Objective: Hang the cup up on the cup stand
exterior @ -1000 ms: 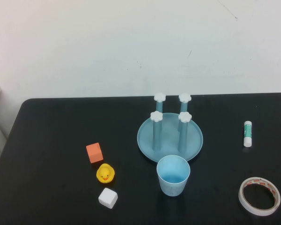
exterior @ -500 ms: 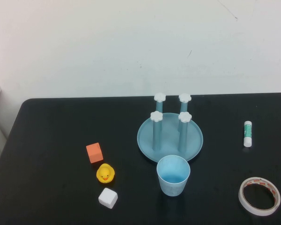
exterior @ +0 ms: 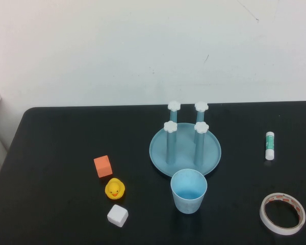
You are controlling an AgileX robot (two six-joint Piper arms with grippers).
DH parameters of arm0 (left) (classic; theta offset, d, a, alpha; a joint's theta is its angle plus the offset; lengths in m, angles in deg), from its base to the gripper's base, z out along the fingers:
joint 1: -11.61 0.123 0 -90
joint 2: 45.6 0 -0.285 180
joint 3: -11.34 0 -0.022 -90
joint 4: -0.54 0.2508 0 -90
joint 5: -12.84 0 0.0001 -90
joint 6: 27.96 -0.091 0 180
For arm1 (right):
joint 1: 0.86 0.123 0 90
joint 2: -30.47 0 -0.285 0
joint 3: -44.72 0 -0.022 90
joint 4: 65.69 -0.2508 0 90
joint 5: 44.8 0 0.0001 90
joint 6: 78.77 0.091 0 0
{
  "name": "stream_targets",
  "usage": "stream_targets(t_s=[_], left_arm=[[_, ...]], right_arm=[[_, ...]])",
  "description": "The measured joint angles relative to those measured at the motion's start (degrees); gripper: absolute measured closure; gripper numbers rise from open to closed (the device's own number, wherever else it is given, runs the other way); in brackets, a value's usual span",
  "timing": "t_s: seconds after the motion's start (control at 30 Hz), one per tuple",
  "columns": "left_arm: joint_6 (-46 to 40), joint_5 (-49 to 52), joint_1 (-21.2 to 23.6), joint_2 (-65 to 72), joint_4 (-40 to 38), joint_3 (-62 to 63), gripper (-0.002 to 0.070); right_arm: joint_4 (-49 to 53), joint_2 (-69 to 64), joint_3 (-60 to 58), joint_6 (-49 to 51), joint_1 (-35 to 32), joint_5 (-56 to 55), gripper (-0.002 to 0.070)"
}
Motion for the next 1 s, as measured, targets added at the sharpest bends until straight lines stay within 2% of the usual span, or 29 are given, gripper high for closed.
stream_targets(t_s=[0.1,0.2,0.5,0.53,0.7,0.87,1.0], left_arm=[[-0.04,-9.81,0.0,0.0,0.0,0.0,0.0677],[-0.04,-15.5,0.0,0.0,0.0,0.0,0.0677],[-0.02,-18.45,0.0,0.0,0.0,0.0,0.0677],[-0.02,-16.55,0.0,0.0,0.0,0.26,0.0677],[0.08,14.53,0.0,0.18,0.11,15.09,0.0677],[0.08,30.52,0.0,4.94,1.05,25.32,0.0677],[0.08,36.77,0.0,8.73,0.42,26.26,0.0676]], right_arm=[[0.0,0.0,0.0,0.0,0.0,-11.51,0.0678],[0.0,0.0,0.0,0.36,0.0,-17.41,0.0678],[-0.1,0.0,0.0,0.69,0.0,-19.38,0.0678],[-0.1,0.0,0.11,0.69,0.0,-18.7,0.0678],[2.08,0.0,11.55,0.69,0.0,3.85,0.0678],[2.86,-6.53,23.62,-3.13,0.0,24.7,0.0678],[-2.42,-16.03,29.67,-11.69,0.0,36.51,0.0678]])
